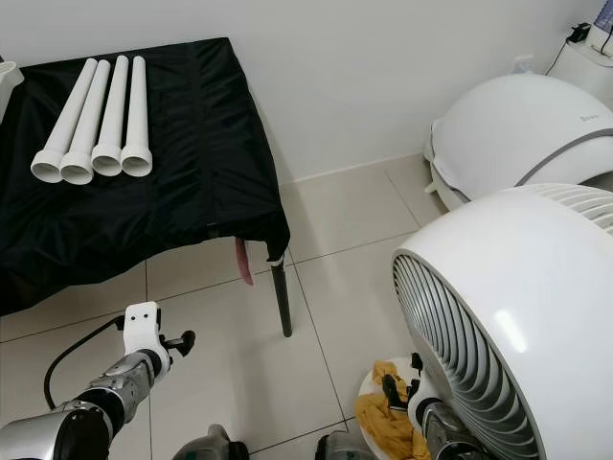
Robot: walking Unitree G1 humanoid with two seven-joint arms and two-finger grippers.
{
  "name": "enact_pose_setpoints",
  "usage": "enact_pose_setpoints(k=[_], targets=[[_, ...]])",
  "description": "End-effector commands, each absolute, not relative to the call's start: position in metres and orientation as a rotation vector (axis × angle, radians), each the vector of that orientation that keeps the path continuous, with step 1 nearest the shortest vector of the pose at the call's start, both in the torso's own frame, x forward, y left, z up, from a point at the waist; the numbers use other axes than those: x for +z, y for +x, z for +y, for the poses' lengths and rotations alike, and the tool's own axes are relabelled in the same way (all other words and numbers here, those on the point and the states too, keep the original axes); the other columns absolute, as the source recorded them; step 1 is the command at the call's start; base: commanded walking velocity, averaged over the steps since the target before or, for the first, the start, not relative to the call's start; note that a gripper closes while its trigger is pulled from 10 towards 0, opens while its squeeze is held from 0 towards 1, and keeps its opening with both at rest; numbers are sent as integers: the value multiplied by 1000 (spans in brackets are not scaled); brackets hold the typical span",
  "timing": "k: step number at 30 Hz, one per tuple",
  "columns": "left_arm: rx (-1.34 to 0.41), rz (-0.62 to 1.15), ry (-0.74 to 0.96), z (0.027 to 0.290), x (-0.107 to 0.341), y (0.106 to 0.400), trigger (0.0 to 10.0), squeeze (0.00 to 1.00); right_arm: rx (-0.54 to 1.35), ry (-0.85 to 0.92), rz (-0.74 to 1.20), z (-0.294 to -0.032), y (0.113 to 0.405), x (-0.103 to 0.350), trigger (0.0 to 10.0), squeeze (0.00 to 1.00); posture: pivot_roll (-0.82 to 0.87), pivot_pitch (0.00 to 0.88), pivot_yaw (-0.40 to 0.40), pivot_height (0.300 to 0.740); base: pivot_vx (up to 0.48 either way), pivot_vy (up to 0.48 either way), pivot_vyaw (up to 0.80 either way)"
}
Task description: Building children table
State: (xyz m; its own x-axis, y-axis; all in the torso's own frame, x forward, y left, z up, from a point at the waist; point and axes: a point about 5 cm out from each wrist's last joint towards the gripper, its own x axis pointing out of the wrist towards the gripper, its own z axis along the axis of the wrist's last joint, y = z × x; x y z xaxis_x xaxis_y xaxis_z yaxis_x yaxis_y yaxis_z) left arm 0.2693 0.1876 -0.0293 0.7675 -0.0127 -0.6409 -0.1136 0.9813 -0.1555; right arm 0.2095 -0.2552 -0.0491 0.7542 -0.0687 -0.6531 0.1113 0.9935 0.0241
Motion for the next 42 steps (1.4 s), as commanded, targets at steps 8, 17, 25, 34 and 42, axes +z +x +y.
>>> enact_pose_setpoints(k=[8,17,25,34,42], targets=[[47,648,-209,184,-24,275,10000,0,-109,83,680,-248,215,-47,10000,0,-38,77,68,740,0,0,0],[52,640,-161,187,-21,279,10000,0,-90,65,663,-240,218,-48,10000,0,-56,69,66,740,0,0,0],[3,617,-130,175,-16,285,10000,0,-96,62,624,-235,224,-44,10000,0,-51,57,63,740,0,0,0],[3,614,-145,174,-16,285,10000,0,-75,34,613,-237,229,-41,10000,0,-45,50,62,740,0,0,0],[29,610,-155,177,-16,285,10000,0,-77,24,612,-239,229,-40,10000,0,-46,60,58,740,0,0,0]])
